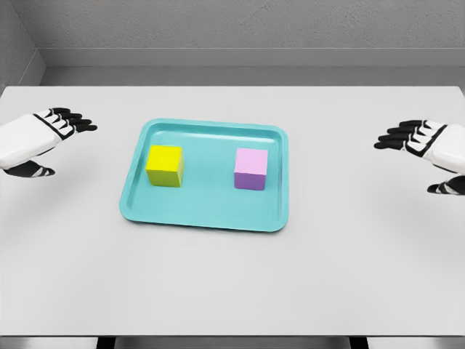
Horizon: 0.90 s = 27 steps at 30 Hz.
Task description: Push two cubes
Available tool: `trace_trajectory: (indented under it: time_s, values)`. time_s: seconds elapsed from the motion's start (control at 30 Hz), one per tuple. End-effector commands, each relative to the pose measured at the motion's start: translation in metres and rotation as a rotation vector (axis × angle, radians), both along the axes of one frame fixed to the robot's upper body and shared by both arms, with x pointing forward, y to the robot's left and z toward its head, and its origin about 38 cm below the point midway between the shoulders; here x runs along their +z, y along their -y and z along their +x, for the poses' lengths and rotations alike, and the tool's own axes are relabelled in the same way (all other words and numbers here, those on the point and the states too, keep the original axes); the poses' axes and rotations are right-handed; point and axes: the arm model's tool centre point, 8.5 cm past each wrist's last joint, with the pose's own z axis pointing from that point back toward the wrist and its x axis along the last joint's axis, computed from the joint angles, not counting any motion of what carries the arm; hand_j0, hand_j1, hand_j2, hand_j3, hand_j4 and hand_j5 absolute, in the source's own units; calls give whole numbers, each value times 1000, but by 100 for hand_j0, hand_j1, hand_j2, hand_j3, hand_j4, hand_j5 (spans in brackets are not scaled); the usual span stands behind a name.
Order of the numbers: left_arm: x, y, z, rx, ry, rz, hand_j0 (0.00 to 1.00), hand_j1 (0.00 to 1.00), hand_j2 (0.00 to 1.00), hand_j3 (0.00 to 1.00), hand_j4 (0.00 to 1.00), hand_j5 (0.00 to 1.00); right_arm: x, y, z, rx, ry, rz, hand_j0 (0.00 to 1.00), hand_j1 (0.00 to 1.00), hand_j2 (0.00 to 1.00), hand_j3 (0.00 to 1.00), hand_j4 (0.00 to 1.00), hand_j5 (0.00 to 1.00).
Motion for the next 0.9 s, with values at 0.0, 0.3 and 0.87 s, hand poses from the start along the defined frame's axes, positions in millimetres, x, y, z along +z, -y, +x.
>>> trace_trajectory:
  time_s: [0.0, 0.3, 0.87]
  values:
    - [1, 1, -1, -4, 2, -1, 100, 100, 100, 100, 100, 100, -2, -1, 0, 1, -5, 2, 100, 100, 100, 100, 100, 100]
    - [0, 9, -2, -34, 8, 59, 100, 100, 100, 100, 100, 100, 25, -12, 16, 32, 27, -96, 100, 100, 100, 100, 100, 100]
    - [-12, 48, 15, -133, 10, 195, 74, 74, 74, 74, 74, 74, -41, -97, 90, 172, -67, -192, 79, 79, 79, 79, 79, 79]
